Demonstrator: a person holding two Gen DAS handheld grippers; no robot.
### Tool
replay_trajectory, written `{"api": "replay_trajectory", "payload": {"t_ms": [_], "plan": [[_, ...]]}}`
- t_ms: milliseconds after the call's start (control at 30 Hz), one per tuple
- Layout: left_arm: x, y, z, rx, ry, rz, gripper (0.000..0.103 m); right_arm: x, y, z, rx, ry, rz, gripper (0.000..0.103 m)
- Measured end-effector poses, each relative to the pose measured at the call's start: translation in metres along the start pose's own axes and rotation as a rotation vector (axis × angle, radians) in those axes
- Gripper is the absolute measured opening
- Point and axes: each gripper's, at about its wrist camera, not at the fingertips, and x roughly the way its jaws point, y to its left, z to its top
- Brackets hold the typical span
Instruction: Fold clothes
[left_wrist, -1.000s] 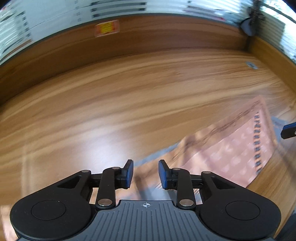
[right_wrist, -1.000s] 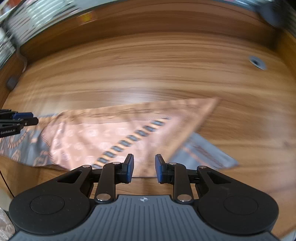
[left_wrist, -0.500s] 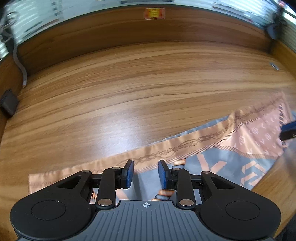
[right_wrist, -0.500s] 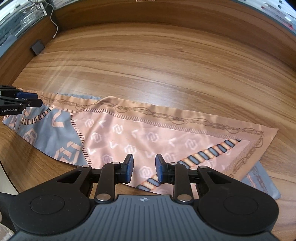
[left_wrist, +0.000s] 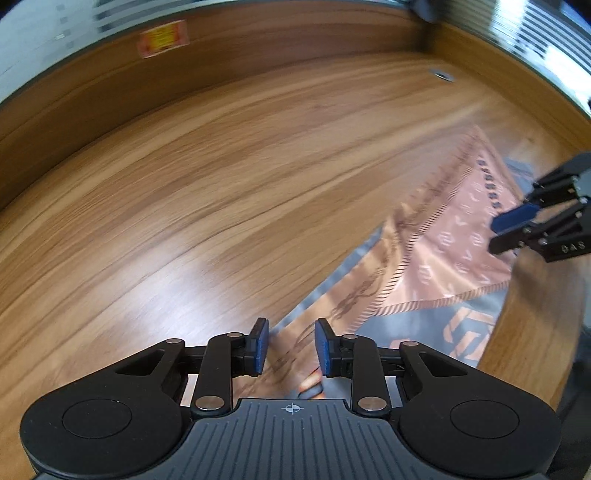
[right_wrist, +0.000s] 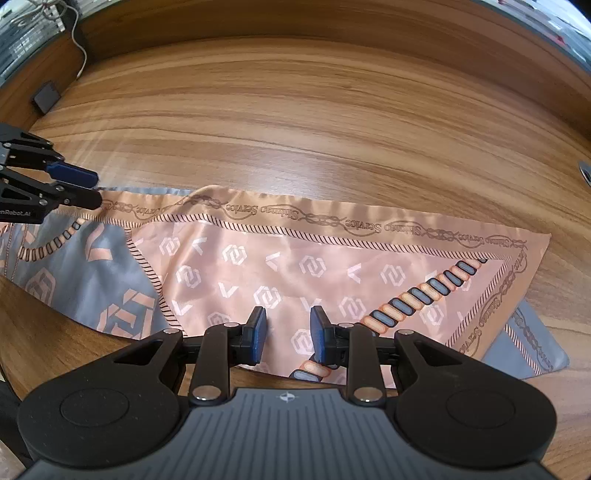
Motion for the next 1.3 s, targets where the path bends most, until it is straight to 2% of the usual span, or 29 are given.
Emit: {"api": "replay_trajectory", "payload": {"t_ms": [100, 333, 367, 400, 467, 1033, 1300], "plan": [[0.006, -0.001, 0.006, 0.055, 0.012, -0.026, 0.022, 0.002, 0.002, 0.001, 0.005, 0.002, -0.004, 0.030], [0.014, 0.000, 0.011, 0.095, 0.013, -0.049, 0.022, 0.002, 0.002, 0.003, 0.019, 0.005, -0.004, 0.030], [0.013, -0.001, 0.011, 0.095, 0.009, -0.048, 0.019, 0.001, 0.002, 0.003, 0.021, 0.004, -0.004, 0.030], [0.012, -0.001, 0.011, 0.095, 0.005, -0.047, 0.010, 0.001, 0.002, 0.002, 0.022, 0.004, -0.003, 0.030], [0.011, -0.002, 0.010, 0.094, -0.002, -0.045, 0.004, 0.001, 0.002, 0.002, 0.023, 0.005, -0.003, 0.030], [0.006, 0.003, 0.010, 0.064, -0.036, -0.018, 0.003, -0.002, -0.001, 0.000, 0.039, -0.003, 0.005, 0.030], [0.005, 0.018, 0.011, -0.011, -0.031, 0.026, 0.004, -0.003, -0.001, -0.003, 0.040, -0.009, -0.001, 0.030]]}}
